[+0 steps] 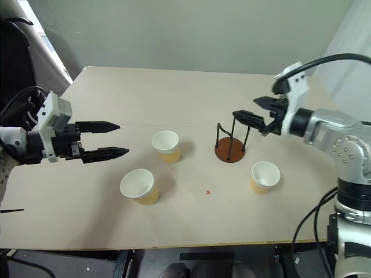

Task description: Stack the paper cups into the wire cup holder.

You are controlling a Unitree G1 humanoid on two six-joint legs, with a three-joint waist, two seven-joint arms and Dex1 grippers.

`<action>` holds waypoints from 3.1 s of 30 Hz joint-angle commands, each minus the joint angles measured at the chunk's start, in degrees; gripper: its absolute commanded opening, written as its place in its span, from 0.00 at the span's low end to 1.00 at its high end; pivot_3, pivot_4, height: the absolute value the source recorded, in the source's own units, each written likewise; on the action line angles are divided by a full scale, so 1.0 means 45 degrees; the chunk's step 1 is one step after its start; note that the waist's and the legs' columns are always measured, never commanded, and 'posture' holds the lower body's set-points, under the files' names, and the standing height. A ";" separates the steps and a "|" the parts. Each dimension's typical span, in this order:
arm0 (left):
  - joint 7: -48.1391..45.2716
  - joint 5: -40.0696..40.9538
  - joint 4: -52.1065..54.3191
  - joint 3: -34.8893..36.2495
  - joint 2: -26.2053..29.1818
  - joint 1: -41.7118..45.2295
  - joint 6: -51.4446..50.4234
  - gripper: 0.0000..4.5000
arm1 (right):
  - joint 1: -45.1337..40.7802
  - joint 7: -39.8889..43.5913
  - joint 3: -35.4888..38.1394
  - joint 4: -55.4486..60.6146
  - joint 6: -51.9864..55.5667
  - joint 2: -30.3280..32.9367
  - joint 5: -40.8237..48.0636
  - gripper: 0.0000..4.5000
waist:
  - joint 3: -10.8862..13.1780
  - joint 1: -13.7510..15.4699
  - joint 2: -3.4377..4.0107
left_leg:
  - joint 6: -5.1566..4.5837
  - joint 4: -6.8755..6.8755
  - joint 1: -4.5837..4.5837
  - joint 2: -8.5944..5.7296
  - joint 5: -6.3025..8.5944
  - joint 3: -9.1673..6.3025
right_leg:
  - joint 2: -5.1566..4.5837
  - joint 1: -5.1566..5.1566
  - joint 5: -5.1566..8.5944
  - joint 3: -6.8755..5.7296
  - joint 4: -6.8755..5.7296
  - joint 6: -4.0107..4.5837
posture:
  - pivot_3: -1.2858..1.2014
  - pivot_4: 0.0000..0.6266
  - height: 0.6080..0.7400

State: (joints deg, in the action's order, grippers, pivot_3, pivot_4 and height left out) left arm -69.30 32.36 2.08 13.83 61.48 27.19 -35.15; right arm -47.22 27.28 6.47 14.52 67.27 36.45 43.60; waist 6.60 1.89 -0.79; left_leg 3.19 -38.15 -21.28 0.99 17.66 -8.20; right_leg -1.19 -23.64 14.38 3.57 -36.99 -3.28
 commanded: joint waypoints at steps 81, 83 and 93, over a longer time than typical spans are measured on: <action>-0.2760 0.1735 0.2679 0.0460 0.2451 -0.1014 -0.1028 1.00 | 0.1015 1.0912 -0.7031 0.2429 -0.6951 0.3312 -0.5528 0.01 | -0.0031 0.0005 -0.0050 | 0.0050 0.0020 0.0061 0.0008 -0.0026 -0.0051 | 0.0000 0.0077 -0.0006 -0.0029 -0.0020 0.0065 | 0.52 0.24 1.00; -0.2709 0.1735 0.2674 0.0425 0.2422 -0.0990 -0.1024 1.00 | 0.1002 1.1016 -0.6953 0.2492 -0.6858 0.3324 -0.5422 0.01 | -0.0032 0.0008 -0.0050 | 0.0050 0.0019 0.0062 0.0010 -0.0026 -0.0053 | 0.0000 0.0078 -0.0004 -0.0031 -0.0024 0.0070 | 0.52 0.24 1.00; -0.2709 0.1364 0.2205 -0.0295 0.2175 -0.0538 -0.0606 1.00 | -0.0403 1.0852 -0.3556 0.2662 -0.5044 0.3923 -0.3287 0.39 | -0.0018 0.0029 -0.0029 | 0.0051 0.0043 0.0023 0.0013 -0.0026 -0.0049 | 0.0001 0.0030 0.0003 -0.0031 -0.0021 0.0088 | 0.52 0.24 1.00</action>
State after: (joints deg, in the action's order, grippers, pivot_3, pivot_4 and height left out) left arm -81.15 38.70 12.37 12.09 70.94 23.65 -38.82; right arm -47.18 75.91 -16.03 25.45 42.90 51.66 26.11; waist 6.53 2.02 -0.93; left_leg 3.42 -37.95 -21.22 1.05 17.54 -8.43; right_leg -1.19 -23.51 14.40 3.43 -37.05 -2.87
